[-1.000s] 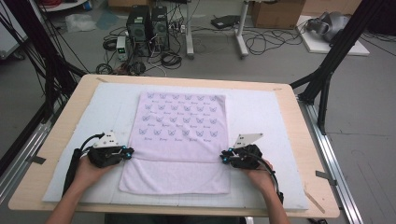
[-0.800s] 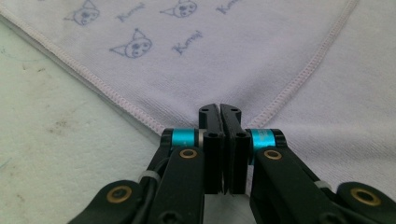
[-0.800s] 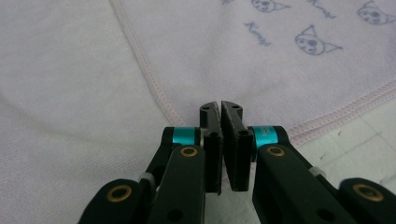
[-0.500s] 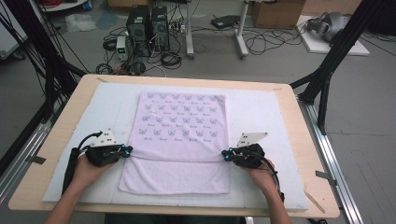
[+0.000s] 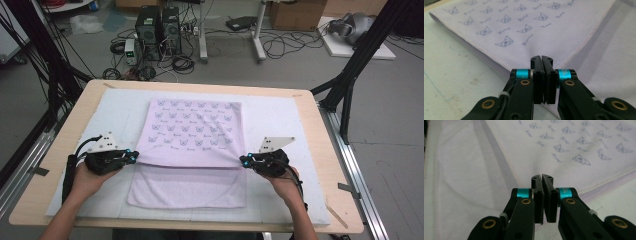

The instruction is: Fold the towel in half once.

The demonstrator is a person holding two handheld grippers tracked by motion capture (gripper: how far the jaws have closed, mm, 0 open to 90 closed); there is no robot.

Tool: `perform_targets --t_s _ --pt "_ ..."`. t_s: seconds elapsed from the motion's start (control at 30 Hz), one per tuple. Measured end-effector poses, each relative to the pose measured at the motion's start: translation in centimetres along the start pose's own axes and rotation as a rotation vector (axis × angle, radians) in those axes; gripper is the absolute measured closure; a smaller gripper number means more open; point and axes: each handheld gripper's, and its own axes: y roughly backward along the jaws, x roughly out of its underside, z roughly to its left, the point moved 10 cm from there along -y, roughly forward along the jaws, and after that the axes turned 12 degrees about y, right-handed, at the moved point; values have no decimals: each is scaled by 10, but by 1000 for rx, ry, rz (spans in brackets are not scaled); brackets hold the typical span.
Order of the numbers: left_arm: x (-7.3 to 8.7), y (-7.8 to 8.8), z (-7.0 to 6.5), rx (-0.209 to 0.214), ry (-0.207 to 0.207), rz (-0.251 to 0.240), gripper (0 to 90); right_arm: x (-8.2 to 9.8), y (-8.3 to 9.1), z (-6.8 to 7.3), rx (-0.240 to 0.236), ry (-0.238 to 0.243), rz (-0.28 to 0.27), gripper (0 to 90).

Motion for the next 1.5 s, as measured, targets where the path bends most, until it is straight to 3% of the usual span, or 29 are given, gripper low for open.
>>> perform_targets --t_s 0.13,0.3,0.33,0.37,0.43,0.63,0.73,0.83,0.93,0.97,1.0,1.03,1.1,1.23,1.5 --pt "-1 18 -15 12 -18 -15 877 -12 16 12 -14 34 -7 883" --pt "23 33 -41 61 -36 4 870 -9 33 44 -53 57 -3 879" --pt "29 32 -44 55 -43 18 831 -5 33 51 -76 54 2 867" --pt "35 30 -44 47 -36 33 712 0 31 56 -87 52 10 803" --pt "45 24 -43 52 -20 58 658 9 26 64 -115 44 15 757" --pt "59 5 -40 60 -15 109 673 32 9 67 -137 45 55 705" --pt "67 -4 -36 60 -9 142 685 37 2 64 -127 48 71 677" --pt "67 -6 -37 77 -10 137 727 36 -5 63 -143 37 65 659" --pt "67 -7 -40 76 -30 136 840 40 -16 67 -172 42 106 701" --pt "67 -6 -40 69 -34 135 857 41 -18 68 -174 49 113 766" --pt "67 -6 -40 64 -32 134 863 41 -18 69 -188 48 103 852" --pt "67 -6 -40 61 -34 135 868 40 -17 69 -203 48 100 869" --pt "65 -3 -40 57 -36 133 874 41 -16 68 -213 29 97 878" --pt "57 5 -40 58 -31 105 875 37 -11 66 -194 41 93 883" --pt "34 32 -49 53 -42 27 878 10 14 63 -149 70 14 885"
